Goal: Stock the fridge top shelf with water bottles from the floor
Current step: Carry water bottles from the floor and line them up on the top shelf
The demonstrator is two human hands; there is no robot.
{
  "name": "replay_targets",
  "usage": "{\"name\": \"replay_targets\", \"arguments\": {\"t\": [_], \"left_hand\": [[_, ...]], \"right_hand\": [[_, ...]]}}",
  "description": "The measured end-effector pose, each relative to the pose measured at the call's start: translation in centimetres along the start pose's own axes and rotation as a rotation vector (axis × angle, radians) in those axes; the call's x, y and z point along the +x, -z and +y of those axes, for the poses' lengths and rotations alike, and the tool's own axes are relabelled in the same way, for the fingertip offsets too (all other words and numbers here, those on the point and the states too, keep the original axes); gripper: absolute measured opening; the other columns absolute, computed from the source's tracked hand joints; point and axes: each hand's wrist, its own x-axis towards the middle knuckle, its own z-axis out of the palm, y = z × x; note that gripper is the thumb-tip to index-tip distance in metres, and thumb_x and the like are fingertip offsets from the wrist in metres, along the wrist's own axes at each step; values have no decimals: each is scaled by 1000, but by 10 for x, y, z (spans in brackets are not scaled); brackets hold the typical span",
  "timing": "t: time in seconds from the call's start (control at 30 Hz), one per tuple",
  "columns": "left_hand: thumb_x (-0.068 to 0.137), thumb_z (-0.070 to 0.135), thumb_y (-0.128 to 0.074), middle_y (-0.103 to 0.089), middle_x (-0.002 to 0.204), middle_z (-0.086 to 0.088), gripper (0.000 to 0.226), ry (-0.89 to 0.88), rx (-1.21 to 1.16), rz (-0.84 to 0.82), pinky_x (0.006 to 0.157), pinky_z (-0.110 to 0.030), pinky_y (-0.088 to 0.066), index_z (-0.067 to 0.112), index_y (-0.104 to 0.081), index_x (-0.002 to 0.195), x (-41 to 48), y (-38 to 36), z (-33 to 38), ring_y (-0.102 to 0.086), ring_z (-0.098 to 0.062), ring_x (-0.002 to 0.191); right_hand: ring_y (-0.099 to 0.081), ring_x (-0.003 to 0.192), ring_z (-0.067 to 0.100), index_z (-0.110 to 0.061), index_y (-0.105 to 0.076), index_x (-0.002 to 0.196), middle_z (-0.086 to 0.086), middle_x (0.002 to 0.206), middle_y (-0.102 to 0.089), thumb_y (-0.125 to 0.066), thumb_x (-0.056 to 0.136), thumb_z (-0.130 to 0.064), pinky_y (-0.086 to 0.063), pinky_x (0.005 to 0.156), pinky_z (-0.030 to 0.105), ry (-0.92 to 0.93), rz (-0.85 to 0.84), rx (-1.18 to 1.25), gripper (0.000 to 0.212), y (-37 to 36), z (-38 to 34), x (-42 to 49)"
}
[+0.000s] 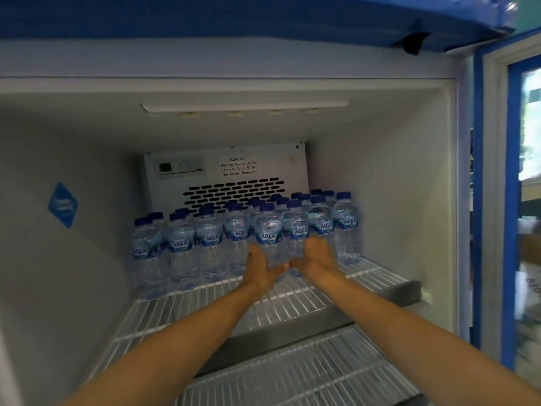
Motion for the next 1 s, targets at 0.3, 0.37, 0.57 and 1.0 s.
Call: {"name": "replay_targets", "arguments": {"t": [0.3, 0.37, 0.57, 1.0], "left_hand": [[72, 18, -82, -49, 129, -14, 80, -36, 73, 18, 94, -31, -46, 6, -30, 131, 2, 1, -10, -51, -26, 117], [74, 12, -80, -53, 125, -13, 75, -25, 111, 21, 86, -26, -46, 2, -32, 131, 3, 2, -10, -54, -23, 112], [72, 14, -82, -58, 123, -12, 73, -35, 143, 71, 81, -23, -44, 1, -39, 129, -2, 5, -5, -57, -24, 110], [70, 21, -83, -58, 124, -10, 79, -19, 212, -19, 88, -30, -52, 3, -36, 131, -5, 11, 5, -58, -22, 109]], "right_hand": [[-63, 95, 28, -2, -60, 110, 12, 112, -59, -76, 79, -15, -55, 84, 35, 63, 7, 48, 38, -1, 3, 1], [-60, 102, 30, -1, -56, 117, 13, 119, -53, -77, 78, -15, -53, 88, 35, 73, 6, 42, 46, -1, 3, 1], [-57, 108, 32, 0, -49, 126, 13, 126, -48, -74, 82, -17, -51, 90, 34, 91, 19, 20, 53, 2, 5, -3], [-62, 102, 30, 1, -42, 126, 16, 115, -59, -69, 84, -17, -52, 81, 36, 49, 19, 51, 53, 1, 7, -3]]}}
